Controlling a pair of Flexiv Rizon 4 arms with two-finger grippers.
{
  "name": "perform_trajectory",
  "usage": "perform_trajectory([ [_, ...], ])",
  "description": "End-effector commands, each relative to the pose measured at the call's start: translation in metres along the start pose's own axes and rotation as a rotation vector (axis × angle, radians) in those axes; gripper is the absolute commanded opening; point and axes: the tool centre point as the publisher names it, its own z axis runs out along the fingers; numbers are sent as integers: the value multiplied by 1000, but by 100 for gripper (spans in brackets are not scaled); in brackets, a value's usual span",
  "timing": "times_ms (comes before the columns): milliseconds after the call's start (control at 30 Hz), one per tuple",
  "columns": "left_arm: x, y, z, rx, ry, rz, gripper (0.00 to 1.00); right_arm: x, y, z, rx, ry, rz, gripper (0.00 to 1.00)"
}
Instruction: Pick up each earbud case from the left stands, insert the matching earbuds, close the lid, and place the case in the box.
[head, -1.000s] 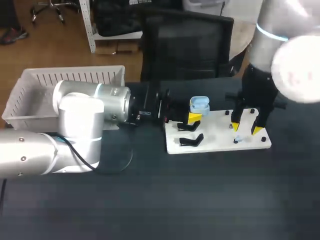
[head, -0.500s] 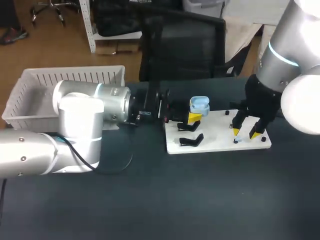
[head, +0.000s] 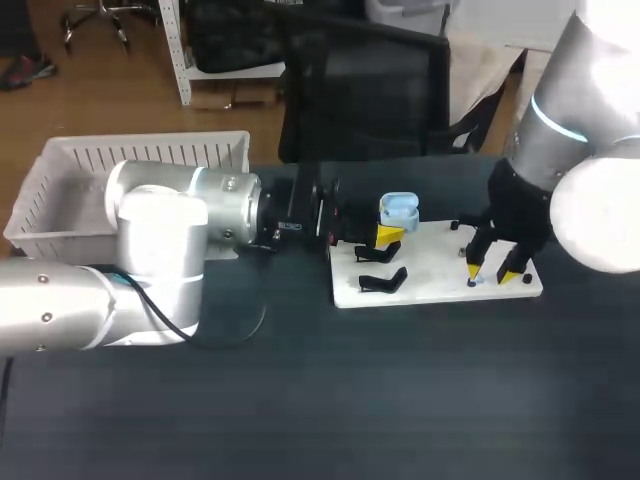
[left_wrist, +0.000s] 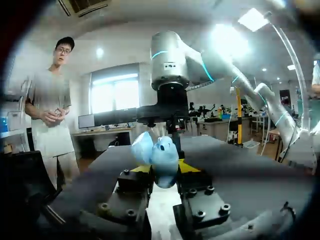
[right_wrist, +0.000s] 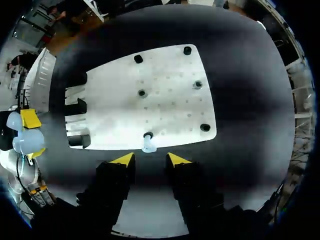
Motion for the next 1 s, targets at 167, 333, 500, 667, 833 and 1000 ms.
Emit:
perform_trajectory([
  [167, 1, -2, 0, -7, -2, 4, 0, -12, 0, 10, 4, 27, 5, 38],
  [333, 1, -2, 0, -7, -2, 4, 0, -13, 2, 11, -4, 35, 9, 37],
  [500, 1, -2, 0, -7, -2, 4, 0, -15, 1, 13, -4, 42, 21, 36],
  [667, 1, -2, 0, -7, -2, 4, 0, -13, 0, 15, -4, 47, 25, 33],
  [833, 1, -2, 0, -7, -2, 4, 0, -12, 1, 16, -6, 52, 28, 30],
  [1000, 1, -2, 0, -7, -2, 4, 0, -12, 1, 16, -8, 52, 30, 25],
])
